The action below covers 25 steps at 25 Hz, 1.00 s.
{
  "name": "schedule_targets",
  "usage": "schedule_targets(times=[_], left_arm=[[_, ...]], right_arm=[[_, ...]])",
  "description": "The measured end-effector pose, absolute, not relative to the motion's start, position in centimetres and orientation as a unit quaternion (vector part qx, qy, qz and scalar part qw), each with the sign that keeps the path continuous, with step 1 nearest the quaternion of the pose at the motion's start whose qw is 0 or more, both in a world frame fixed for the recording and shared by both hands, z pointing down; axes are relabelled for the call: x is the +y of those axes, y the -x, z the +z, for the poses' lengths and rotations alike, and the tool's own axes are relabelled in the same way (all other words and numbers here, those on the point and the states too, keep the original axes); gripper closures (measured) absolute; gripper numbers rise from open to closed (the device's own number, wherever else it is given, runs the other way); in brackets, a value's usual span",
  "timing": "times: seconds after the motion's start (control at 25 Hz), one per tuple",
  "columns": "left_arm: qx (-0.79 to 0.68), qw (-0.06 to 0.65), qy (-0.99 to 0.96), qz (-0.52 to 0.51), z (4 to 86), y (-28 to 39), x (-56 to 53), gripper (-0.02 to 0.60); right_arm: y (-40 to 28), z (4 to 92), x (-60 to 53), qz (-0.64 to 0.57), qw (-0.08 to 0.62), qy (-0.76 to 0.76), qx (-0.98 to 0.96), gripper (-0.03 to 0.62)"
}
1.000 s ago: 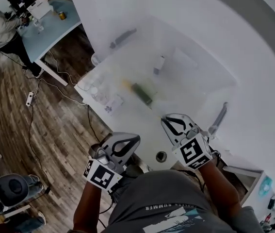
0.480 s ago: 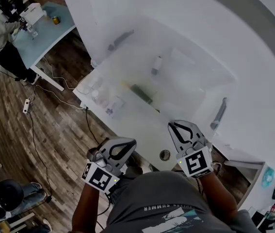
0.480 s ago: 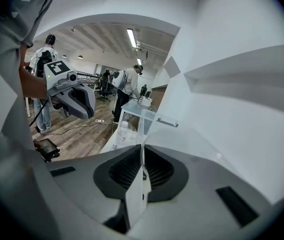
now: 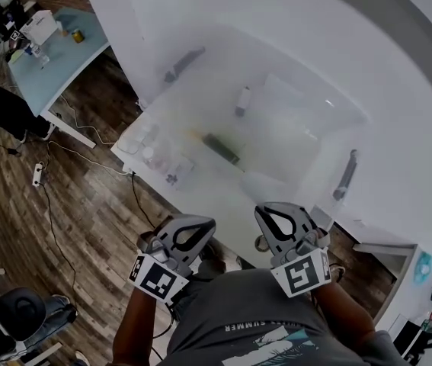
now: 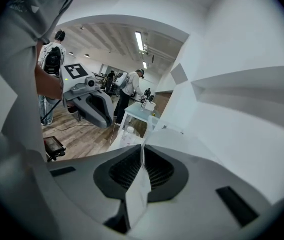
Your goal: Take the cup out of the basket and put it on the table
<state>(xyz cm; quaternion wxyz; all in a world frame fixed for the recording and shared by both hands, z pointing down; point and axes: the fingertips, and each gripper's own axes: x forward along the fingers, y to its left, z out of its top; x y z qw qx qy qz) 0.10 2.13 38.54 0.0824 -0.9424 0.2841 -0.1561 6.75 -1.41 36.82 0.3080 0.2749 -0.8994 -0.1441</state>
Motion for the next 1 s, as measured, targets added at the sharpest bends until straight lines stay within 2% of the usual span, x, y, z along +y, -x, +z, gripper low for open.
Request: schedule_targets(times=[1.0], left_arm=[[0.262,0.060,0.946,-0.183,40.8,2.5,4.0,0.566]], right_arm=[[-5.0,51.2,1.9,-0.039,0.384,-0.234,-0.892,0.562]])
